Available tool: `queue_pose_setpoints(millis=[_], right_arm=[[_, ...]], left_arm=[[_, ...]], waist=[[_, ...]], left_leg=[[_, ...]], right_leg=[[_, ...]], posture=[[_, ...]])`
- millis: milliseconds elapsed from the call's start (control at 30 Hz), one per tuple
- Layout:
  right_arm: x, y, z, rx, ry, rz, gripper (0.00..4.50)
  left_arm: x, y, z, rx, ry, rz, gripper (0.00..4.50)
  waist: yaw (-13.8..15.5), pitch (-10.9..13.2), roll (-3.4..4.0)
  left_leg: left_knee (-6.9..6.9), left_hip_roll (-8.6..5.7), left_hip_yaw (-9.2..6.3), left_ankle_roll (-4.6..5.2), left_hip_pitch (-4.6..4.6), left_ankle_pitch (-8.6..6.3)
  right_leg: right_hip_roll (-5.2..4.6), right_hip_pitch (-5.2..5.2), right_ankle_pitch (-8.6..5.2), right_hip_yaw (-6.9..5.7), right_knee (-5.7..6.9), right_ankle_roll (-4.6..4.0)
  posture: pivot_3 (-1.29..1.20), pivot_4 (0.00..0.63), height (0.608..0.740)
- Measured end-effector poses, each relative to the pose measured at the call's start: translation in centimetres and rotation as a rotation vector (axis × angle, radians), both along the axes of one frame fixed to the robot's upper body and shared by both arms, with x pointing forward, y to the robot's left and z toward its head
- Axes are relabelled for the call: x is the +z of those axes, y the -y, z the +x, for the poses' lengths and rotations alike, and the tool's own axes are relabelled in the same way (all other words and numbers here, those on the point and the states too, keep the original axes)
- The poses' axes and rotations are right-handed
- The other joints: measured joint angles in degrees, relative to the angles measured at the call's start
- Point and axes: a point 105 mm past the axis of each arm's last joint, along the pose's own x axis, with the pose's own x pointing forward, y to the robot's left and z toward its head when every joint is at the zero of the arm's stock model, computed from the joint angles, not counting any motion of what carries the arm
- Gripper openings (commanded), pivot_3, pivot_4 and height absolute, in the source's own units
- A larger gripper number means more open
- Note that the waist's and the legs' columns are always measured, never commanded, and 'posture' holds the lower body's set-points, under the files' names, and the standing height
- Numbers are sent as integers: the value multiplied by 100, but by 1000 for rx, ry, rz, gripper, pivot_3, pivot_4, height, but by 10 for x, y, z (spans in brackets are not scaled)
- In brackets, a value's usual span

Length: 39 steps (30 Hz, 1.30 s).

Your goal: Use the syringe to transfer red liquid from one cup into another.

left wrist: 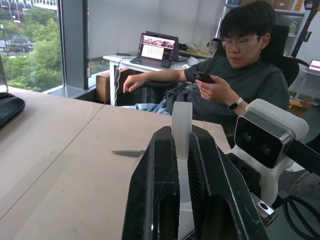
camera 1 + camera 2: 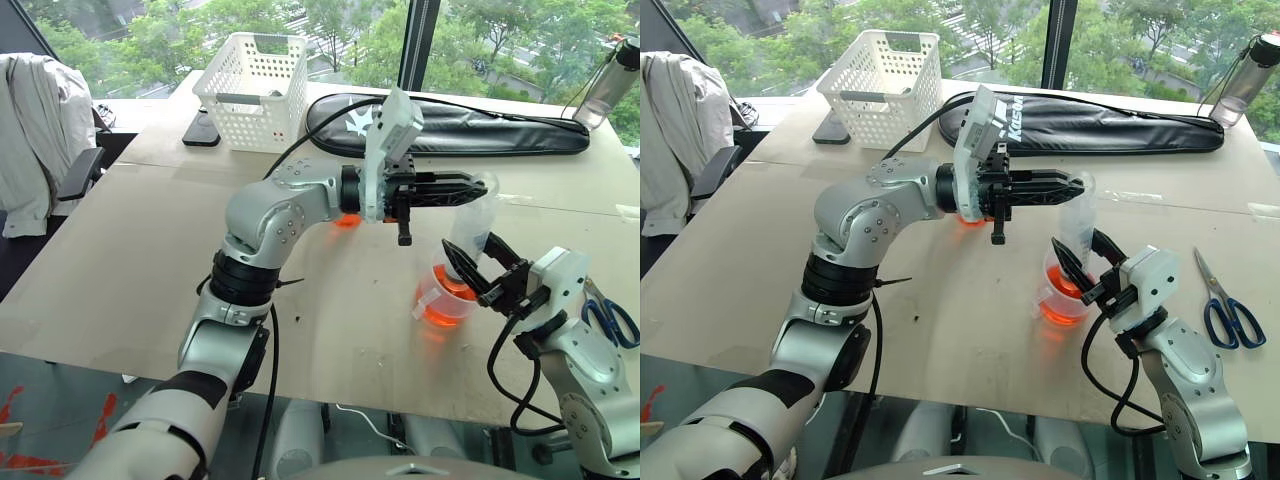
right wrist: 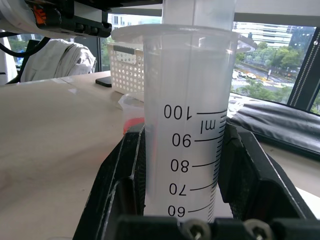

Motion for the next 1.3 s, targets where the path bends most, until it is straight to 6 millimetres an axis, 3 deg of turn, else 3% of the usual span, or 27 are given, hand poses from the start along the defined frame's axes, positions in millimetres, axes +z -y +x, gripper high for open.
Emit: queue_pose_setpoints(millis=[367,467,567,700,867,1067,1133,1300], right_arm=[[3,0,2,-5,3,10,1493],[7,-2,3,0,18,14,1492],[5,-5,2,9,4,24,1491],[4,-5,2,4,1,25,1491],[3,-4,2,-3,-2,34,1490],[4,-4,2,-4,10,25,1490],[5,-5,2,-2,16,17,1490],[5,-4,2,-4,17,11,1490]], left_arm=[[4,0,1,10,-6,-25,0],[10,-5,1,8,-19,-63,1118],[17,-17,2,16,-9,-84,2646],[8,-36,7,50,-42,-80,4500],[-17,-52,5,59,-79,11,4500],[-46,-34,-4,10,-103,105,4500],[-49,-23,-8,-17,-94,105,4500],[-53,-18,-5,-10,-92,105,4500]], waist=[[0,0,0],[-4,0,0],[-11,1,1],[-7,0,1],[15,1,1],[30,0,1],[28,0,1],[7,0,1]], left_leg=[[0,0,0,0,0,0],[0,0,-2,0,0,0],[-2,0,-2,0,1,0],[-1,1,-1,0,1,0],[0,0,-2,0,0,0],[4,-1,2,0,-1,0],[4,-1,1,0,0,0],[4,-1,0,0,0,0]], right_leg=[[0,0,0,0,0,0],[0,0,0,-1,1,0],[1,-1,0,-1,2,0],[0,-1,1,-1,2,-1],[-2,0,2,-2,2,-4],[-4,0,0,0,2,-6],[-3,0,0,0,3,-6],[-1,-1,0,0,4,-5]], posture=[[0,150,724],[0,150,724],[0,150,724],[0,150,724],[0,150,724],[0,150,724],[0,150,724],[0,150,724]])
